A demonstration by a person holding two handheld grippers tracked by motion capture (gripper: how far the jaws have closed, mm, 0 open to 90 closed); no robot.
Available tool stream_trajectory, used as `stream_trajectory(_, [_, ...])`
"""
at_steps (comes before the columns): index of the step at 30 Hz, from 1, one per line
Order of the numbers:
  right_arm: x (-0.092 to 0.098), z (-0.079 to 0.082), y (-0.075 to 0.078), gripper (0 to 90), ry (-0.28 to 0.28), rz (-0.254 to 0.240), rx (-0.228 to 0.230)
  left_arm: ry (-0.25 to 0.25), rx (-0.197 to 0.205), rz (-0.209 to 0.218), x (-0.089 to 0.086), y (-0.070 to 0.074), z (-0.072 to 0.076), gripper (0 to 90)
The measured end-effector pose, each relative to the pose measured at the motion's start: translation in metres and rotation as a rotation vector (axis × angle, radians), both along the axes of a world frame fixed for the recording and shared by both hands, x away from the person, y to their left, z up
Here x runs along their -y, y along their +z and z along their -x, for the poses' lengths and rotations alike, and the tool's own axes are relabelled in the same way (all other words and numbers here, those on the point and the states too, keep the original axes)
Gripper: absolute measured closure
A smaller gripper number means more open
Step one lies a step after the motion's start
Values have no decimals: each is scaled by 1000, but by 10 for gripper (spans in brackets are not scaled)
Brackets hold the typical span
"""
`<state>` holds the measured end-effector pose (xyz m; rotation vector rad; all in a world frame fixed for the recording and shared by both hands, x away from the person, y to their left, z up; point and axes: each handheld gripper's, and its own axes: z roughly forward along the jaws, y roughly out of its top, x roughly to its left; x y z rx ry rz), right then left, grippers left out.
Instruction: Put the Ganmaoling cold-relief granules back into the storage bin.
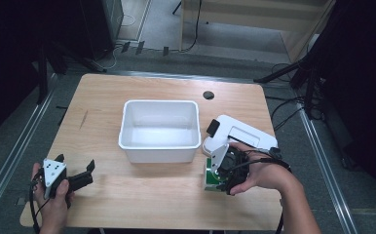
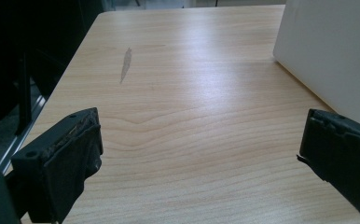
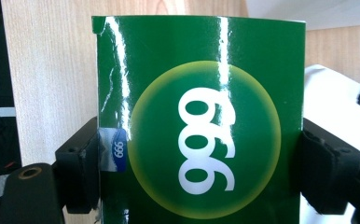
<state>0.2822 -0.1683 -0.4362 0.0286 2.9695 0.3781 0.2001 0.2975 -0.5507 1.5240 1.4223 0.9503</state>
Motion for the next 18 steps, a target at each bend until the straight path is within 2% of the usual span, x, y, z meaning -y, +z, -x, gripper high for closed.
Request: stream_trajectory(18, [3, -17, 34, 164, -9, -9, 29, -1, 2, -1, 0, 0, 0, 0])
